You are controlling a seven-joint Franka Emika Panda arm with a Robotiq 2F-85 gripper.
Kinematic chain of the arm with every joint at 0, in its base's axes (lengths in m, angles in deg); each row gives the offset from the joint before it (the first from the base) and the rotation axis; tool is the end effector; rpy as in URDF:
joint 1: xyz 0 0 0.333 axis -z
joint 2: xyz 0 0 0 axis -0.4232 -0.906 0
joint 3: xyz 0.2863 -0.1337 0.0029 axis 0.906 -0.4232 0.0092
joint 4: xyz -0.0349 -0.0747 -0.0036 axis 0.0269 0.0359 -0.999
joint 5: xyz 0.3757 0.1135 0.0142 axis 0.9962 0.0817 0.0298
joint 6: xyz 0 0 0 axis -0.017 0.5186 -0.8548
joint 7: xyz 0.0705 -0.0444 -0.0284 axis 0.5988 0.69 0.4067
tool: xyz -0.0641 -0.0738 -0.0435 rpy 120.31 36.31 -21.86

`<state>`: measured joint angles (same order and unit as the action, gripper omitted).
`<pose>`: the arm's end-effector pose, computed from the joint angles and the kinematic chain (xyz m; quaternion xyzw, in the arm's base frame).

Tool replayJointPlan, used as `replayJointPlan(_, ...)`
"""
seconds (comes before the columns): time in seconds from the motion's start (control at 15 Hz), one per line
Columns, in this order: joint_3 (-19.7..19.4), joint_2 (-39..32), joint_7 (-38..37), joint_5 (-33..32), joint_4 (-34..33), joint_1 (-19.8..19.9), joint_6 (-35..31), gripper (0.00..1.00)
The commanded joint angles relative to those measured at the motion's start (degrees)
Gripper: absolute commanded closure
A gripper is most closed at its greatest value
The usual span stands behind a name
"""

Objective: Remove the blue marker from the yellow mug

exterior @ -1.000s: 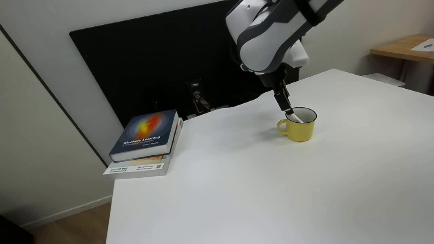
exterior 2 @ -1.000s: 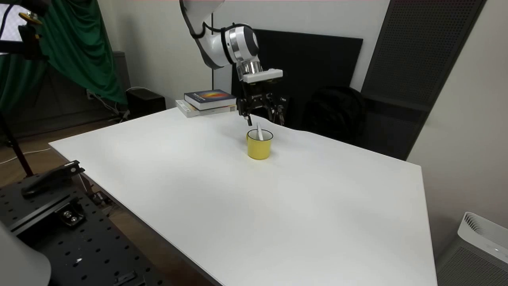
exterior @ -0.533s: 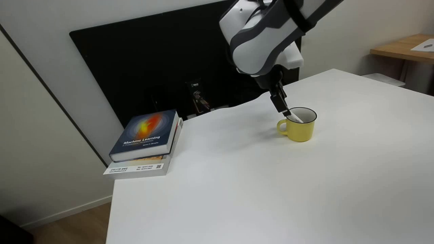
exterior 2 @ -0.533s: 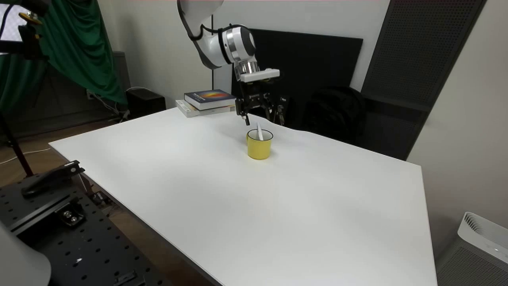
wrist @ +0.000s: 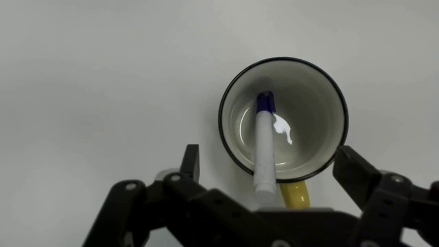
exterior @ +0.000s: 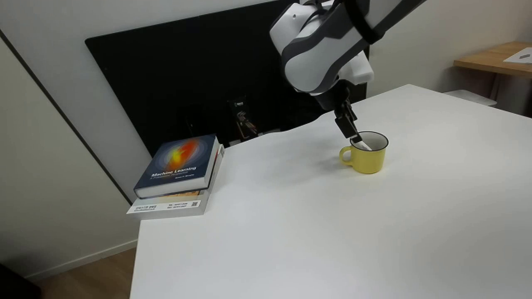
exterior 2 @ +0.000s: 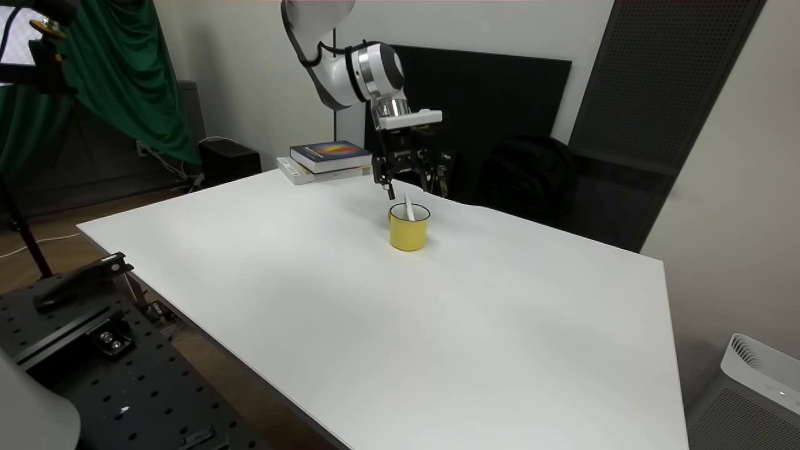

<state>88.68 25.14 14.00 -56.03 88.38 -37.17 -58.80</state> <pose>0.7360 0.1338 0.1350 0.8484 0.4715 -0.1676 0.1726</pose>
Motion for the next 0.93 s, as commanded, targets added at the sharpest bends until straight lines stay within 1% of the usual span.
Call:
replayJointPlan(0.0, -0.8, -3.1, -0.5, 0.8, -5.2, -0.5, 2.9, 0.0)
replayJointPlan(0.87, -0.9, -5.8, -0.4, 0.9, -9.5, -1.4, 5.4, 0.0)
